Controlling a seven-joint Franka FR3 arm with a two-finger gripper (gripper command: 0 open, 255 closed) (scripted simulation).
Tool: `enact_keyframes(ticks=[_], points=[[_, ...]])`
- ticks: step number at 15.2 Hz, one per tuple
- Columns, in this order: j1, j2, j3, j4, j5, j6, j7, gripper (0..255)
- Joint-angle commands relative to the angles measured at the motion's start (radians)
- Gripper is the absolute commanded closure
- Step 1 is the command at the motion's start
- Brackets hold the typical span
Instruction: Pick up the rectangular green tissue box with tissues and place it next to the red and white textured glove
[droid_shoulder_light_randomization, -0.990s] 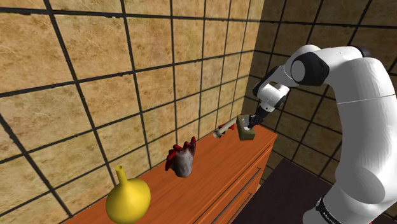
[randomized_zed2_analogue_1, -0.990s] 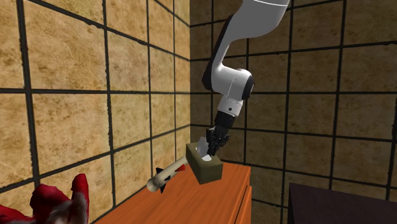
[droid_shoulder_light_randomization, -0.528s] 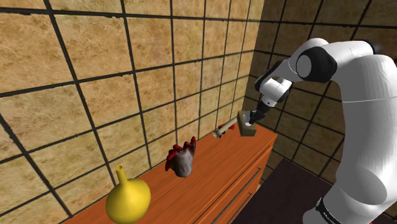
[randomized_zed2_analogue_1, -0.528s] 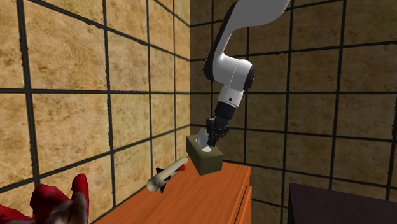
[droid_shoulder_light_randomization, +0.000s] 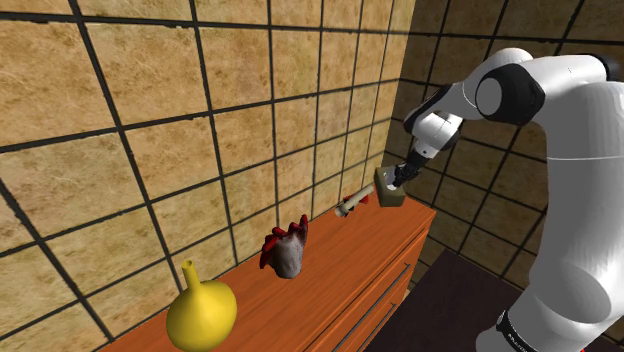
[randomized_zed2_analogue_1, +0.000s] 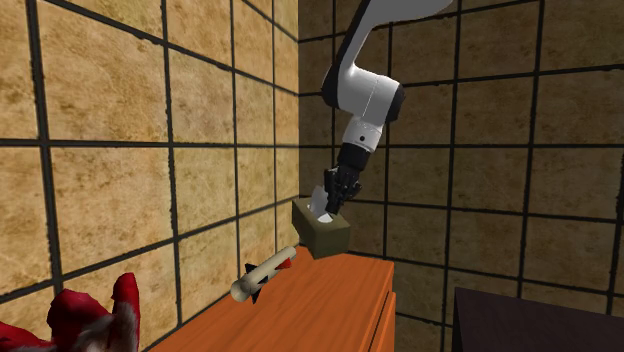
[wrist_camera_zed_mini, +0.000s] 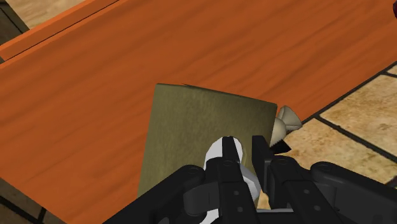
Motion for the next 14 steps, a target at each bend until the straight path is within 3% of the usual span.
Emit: enact_keyframes(ticks=[1, 14], points=[[0.006, -0.021, -0.008, -0.003, -0.016, -0.012, 0.015, 255], [0.034, -0.133, -0.052, 0.015, -0.118, -0.107, 0.117, 255]])
